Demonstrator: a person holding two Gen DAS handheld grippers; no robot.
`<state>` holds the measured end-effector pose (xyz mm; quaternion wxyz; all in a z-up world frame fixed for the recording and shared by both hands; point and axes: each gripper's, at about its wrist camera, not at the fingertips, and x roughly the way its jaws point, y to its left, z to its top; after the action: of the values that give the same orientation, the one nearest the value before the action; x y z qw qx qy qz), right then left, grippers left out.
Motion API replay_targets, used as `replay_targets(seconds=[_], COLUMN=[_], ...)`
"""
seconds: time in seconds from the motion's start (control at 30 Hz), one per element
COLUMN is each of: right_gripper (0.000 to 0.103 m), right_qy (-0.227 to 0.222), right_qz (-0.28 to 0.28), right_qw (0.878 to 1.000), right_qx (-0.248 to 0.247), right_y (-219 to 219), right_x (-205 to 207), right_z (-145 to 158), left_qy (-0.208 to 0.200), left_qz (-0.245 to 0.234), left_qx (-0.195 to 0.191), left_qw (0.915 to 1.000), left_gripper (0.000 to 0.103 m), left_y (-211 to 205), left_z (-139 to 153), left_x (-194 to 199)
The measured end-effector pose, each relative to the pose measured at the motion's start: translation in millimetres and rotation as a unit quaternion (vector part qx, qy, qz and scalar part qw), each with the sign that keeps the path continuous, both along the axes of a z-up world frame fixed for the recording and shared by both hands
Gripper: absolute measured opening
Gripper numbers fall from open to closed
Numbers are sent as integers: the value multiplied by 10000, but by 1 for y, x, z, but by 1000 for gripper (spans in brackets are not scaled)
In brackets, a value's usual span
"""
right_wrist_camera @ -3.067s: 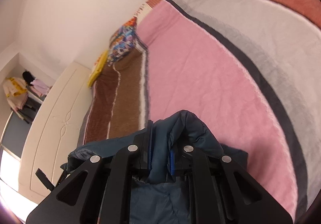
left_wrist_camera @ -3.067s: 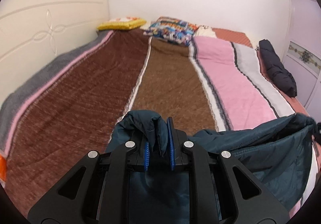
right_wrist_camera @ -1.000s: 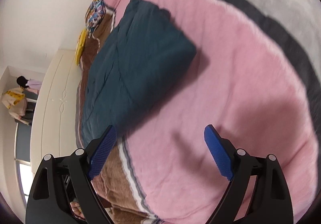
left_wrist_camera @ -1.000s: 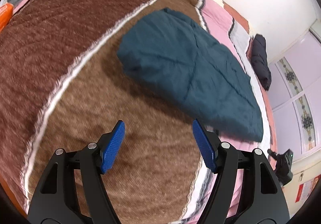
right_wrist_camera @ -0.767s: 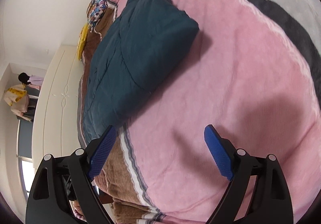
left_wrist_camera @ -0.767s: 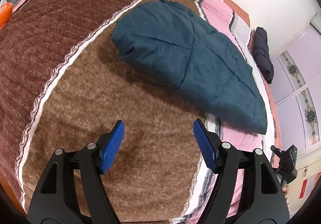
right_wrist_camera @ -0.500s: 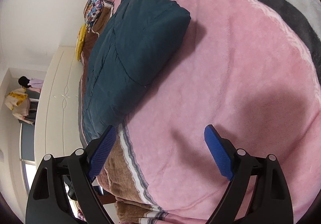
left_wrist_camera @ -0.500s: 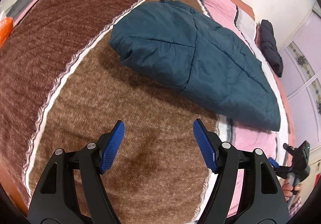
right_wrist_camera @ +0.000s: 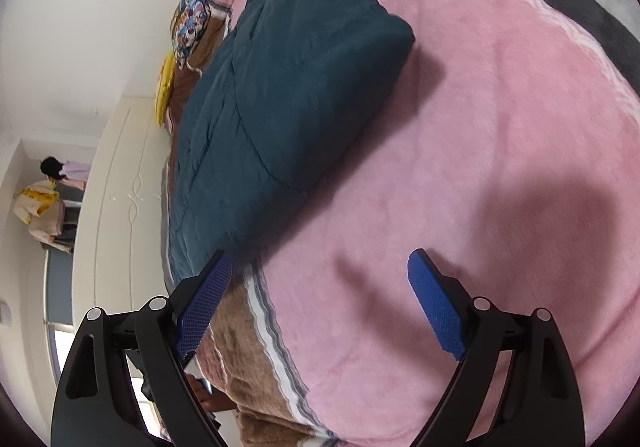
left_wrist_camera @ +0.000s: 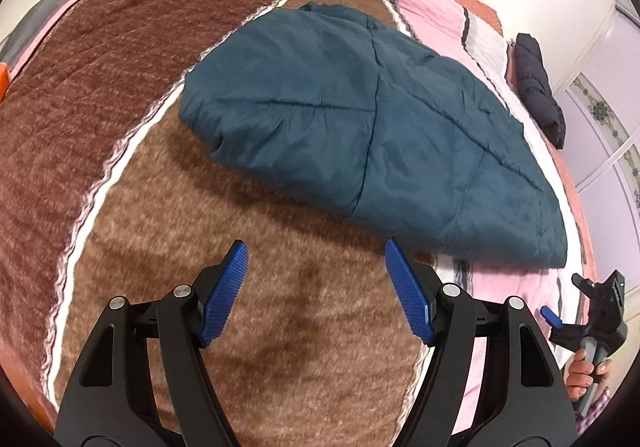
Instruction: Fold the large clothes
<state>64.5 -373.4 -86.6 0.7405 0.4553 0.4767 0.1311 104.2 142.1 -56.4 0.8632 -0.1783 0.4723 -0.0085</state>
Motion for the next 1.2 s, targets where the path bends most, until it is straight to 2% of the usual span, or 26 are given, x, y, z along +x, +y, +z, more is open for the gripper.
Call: replay_targets(seconds=[0.17,0.3,0.43,0.53,0.6,0.67,0.7,0.8,0.83,0.87,0.93,1.07,1.2], right_gripper=[89,89,96,97,95,92,92,91,84,72,58,35,27], right_qy=[-147,-161,-126,-117,-286,-610,-675,-463,-406,-324,-225,-283,-426], right_qz=[-288,-475,-705,-891,-983,-1088,-1093,-1095,-1125,-1166,-1088,-907,-692], right_qw=[9992,9978,9962,9947,9936,9908,9905,9918,9914,9912,9928,9949,9967], right_qx=[231,437,502,508,477,516,499,461,526,539,437,327,5], right_y=[-2,0,0,0,-1,-2,-1,0,-1,-2,-2,0,6], right_x=[20,41,55,58,56,52,53,62,64,67,70,69,63], right_z=[-7,-19,-27,-28,-23,-15,-13,-21,-26,-30,-33,-27,-7], left_qy=[-148,-199,-143,-95,-123,-130,-121,-131,-146,-184,-253,-380,-531], left_qz=[143,444,832,1105,1272,1326,1333,1332,1331,1328,1291,1169,1046], left_qx=[-217,-852,-1511,-2018,-2288,-2378,-2366,-2321,-2309,-2292,-2241,-1943,-1619], left_qw=[9996,9952,9849,9731,9650,9621,9623,9634,9637,9641,9657,9732,9798], left_gripper=[74,74,78,79,79,79,78,58,48,44,28,19,16], left_y=[7,20,34,42,45,44,43,44,44,45,45,40,39], left_z=[-2,-9,-22,-33,-37,-39,-39,-39,-38,-36,-31,-16,3], left_x=[19,37,53,59,61,64,65,68,69,68,68,66,59])
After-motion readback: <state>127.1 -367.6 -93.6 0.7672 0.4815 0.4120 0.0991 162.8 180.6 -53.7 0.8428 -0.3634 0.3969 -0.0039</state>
